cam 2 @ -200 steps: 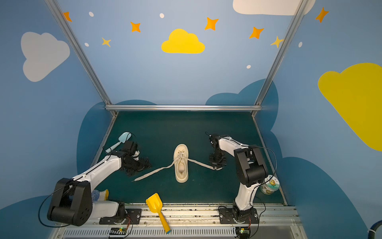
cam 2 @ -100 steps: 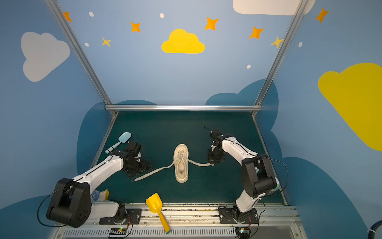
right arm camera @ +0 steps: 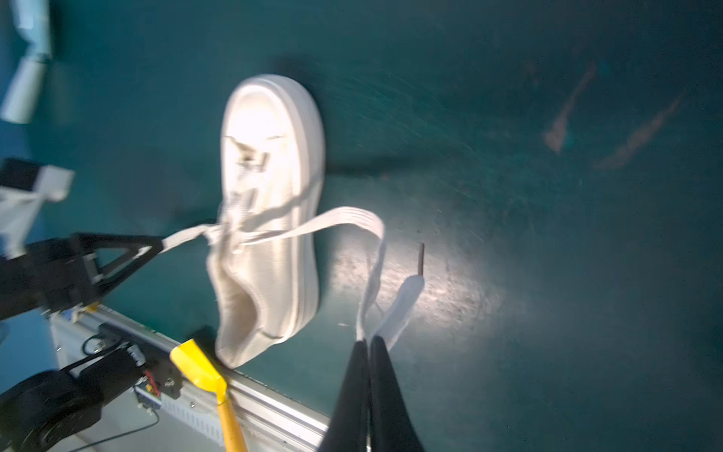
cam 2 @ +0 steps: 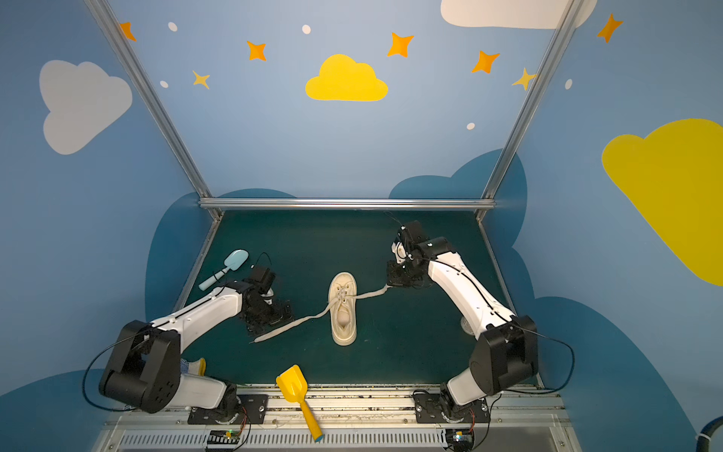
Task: Tie the shoes
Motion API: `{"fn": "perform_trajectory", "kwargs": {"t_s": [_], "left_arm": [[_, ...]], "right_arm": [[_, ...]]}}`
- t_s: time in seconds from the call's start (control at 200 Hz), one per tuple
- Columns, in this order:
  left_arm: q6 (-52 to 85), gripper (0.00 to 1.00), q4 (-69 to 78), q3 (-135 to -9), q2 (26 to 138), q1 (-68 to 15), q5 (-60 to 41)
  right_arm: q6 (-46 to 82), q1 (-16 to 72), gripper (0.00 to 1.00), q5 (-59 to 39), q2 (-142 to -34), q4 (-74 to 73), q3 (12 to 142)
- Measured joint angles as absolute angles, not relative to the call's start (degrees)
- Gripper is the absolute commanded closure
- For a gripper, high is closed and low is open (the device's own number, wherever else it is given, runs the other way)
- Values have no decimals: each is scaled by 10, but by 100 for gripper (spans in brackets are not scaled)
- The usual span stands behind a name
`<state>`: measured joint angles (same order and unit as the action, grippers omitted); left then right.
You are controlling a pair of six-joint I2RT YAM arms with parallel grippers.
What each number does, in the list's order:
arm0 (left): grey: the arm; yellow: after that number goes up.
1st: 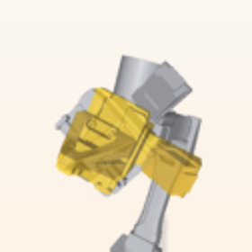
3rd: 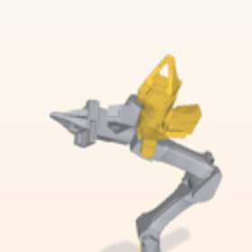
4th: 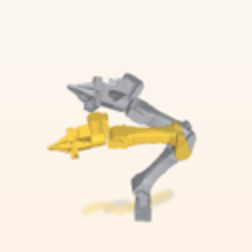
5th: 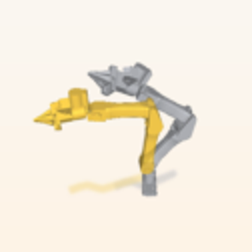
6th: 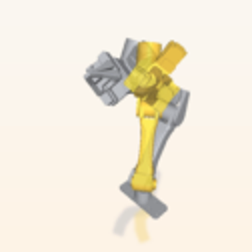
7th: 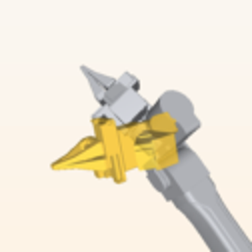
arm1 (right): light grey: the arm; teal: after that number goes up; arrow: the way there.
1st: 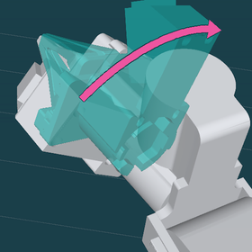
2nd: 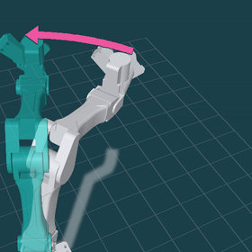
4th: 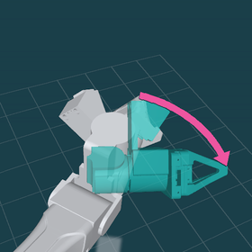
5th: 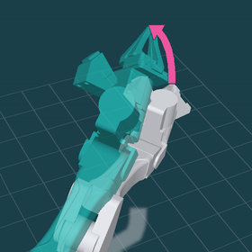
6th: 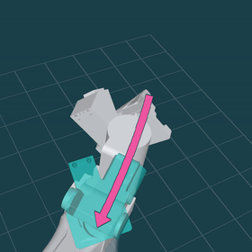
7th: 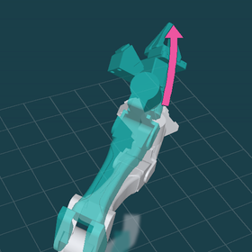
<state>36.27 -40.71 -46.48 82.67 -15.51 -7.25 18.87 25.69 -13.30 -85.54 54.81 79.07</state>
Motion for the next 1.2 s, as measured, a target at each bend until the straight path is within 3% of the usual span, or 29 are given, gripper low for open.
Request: {"fn": "perform_trajectory", "kwargs": {"t_s": [0.406, 1.201], "left_arm": [[347, 1, -406, -488, 844, -155, -88], [317, 2, -406, -488, 849, -109, -121]], "right_arm": [[183, 375, 99, -182, -826, 383, 784], [284, 457, 95, -176, -1116, 354, 958]]}}
